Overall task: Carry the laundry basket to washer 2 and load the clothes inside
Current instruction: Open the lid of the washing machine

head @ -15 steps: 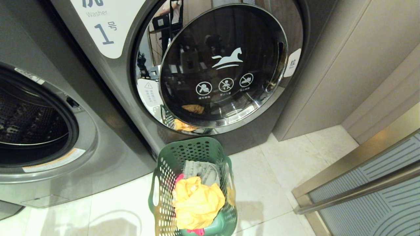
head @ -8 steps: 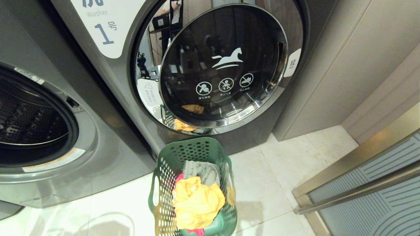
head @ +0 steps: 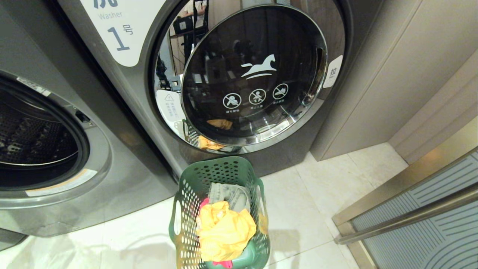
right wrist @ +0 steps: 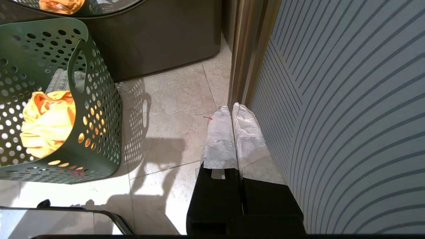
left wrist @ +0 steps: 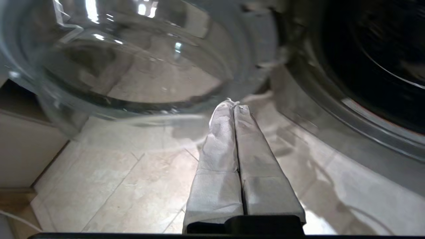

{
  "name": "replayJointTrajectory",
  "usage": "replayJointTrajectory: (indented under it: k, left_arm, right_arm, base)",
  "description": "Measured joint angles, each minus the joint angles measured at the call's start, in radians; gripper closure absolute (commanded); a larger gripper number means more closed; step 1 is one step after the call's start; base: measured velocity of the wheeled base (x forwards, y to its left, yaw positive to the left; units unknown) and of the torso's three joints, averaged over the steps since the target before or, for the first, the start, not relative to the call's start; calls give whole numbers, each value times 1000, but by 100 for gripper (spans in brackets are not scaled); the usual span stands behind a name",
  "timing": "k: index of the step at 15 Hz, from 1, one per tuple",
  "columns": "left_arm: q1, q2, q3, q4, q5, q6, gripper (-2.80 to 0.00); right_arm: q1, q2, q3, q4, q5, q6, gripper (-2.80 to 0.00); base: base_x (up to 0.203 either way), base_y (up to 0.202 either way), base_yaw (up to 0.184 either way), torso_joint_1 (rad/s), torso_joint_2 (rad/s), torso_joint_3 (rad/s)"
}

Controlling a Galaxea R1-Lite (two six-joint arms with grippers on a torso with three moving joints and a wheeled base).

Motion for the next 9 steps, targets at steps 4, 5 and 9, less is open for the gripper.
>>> replayJointTrajectory:
  k: [4,5,9]
  left_arm:
    - [-354,-371,372,0,88,1,0]
    - [-482,-456,456,-5,126,-15,0]
    - [-1059,-811,900,-108,286,-99,0]
  right_arm:
    - [0,0,0,0,0,0,0]
    - [0,0,0,0,0,0,0]
    - [0,0,0,0,0,0,0]
  base:
    - [0,0,0,0,0,0]
    - [0,0,0,0,0,0]
    - [0,0,0,0,0,0]
